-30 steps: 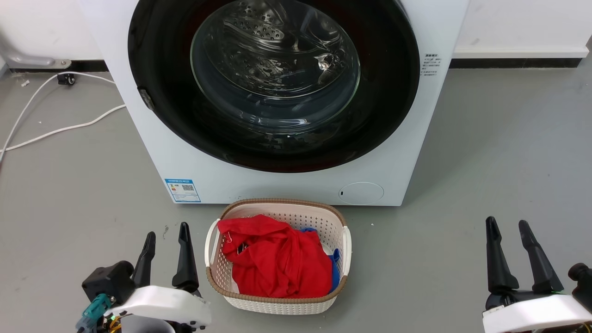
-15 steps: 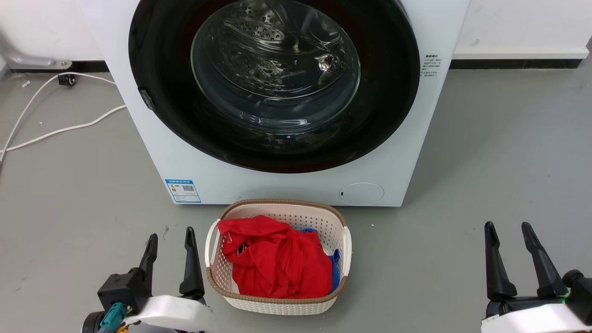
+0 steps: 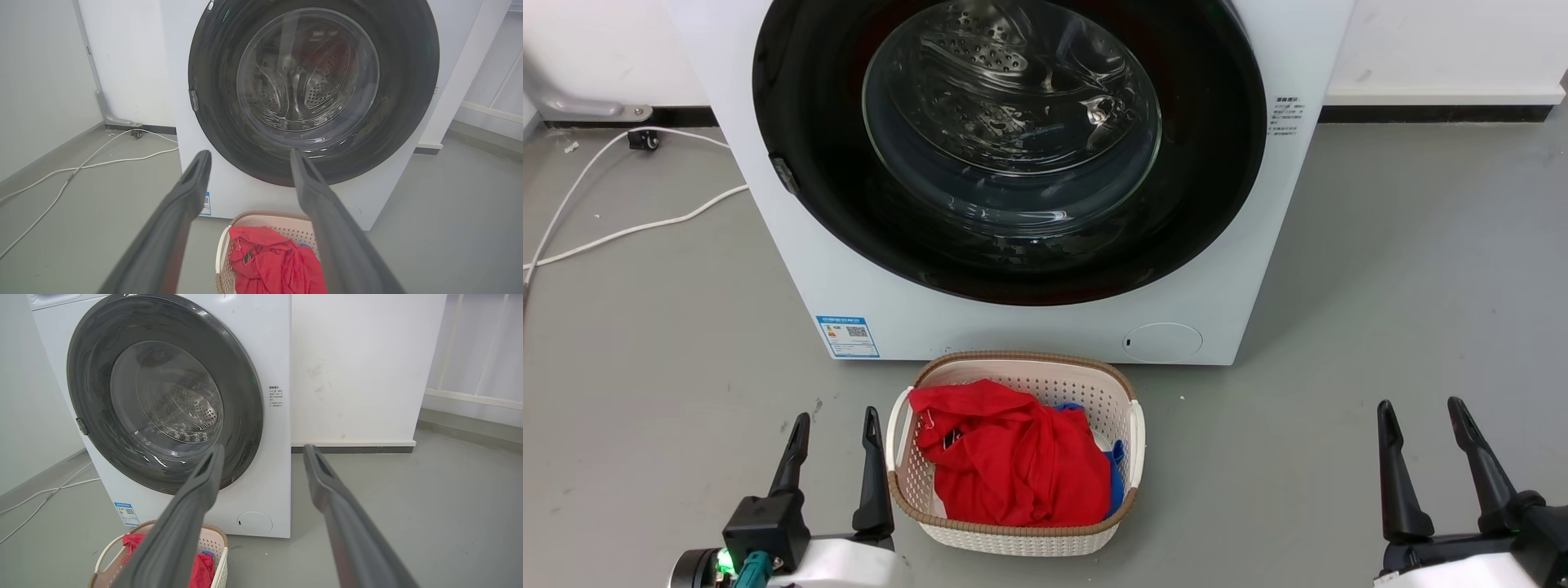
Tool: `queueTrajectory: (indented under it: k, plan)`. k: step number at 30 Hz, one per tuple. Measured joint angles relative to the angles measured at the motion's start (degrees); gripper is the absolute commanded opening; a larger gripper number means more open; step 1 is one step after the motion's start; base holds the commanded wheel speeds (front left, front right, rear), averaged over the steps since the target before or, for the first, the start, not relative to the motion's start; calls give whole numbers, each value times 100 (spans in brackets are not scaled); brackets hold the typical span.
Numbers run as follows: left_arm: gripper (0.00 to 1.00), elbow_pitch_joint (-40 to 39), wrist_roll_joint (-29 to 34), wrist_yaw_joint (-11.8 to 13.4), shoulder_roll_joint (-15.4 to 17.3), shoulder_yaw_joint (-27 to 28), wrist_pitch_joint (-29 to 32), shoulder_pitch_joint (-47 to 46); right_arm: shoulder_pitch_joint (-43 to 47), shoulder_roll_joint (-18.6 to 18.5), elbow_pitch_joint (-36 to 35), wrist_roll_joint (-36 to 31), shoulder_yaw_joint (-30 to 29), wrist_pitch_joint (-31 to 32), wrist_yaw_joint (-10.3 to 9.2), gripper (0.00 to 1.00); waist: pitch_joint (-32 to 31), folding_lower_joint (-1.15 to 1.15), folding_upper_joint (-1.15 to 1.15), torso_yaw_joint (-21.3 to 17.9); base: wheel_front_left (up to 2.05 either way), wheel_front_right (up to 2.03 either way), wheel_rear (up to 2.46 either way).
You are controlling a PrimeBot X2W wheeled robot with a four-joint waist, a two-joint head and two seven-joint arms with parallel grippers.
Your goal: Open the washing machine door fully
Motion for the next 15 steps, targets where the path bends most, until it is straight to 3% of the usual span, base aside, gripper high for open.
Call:
queueTrajectory:
  k: [15]
  plan:
    - [100, 102, 630, -111, -135, 109, -154, 82, 114, -2, -41, -367, -41, -167, 8, 100, 0, 0, 0, 12, 0, 0, 0]
